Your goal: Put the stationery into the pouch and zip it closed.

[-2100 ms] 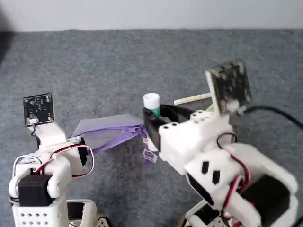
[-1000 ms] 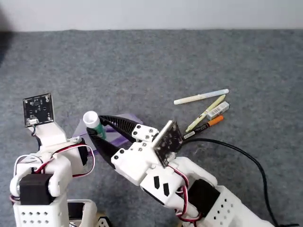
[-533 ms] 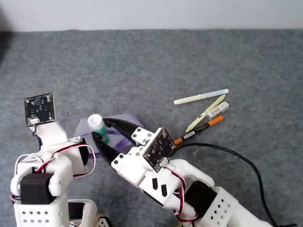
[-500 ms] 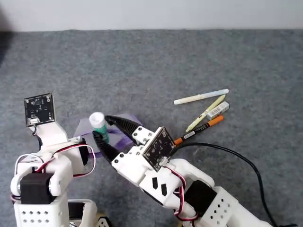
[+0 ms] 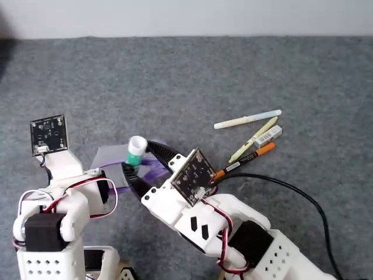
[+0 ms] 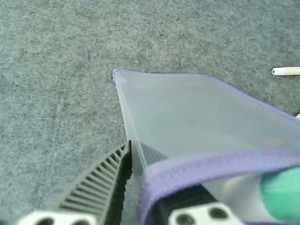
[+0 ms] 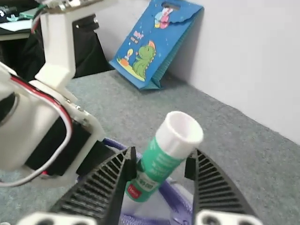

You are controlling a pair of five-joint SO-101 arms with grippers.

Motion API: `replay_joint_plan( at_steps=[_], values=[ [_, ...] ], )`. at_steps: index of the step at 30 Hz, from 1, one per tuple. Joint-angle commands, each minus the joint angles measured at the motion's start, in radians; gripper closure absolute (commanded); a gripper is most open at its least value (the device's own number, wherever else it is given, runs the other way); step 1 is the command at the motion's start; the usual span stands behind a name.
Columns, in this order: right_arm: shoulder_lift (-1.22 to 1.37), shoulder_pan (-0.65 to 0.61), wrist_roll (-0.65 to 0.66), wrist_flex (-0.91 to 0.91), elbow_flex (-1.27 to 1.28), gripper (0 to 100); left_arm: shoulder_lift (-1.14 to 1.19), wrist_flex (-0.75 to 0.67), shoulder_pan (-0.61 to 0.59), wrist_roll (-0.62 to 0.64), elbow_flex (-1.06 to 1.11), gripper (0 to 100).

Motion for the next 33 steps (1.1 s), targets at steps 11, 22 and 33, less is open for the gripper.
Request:
replay_joint_plan(
  at_steps=[11,22,33],
  values=[
    [-0.145,-0.105,0.011,0.182,-0.069,81.9,0.017,-0.017,0.002,0.014,-0.002,99],
    [-0.128,0.197,0.005,0.358,-0.198,81.9,0.017,-0.017,0.002,0.014,-0.002,99],
    [0.137,0.725,-0.114,0.598,-0.204,81.9,0.017,-0.017,-0.002,0.014,-0.002,99]
  ],
)
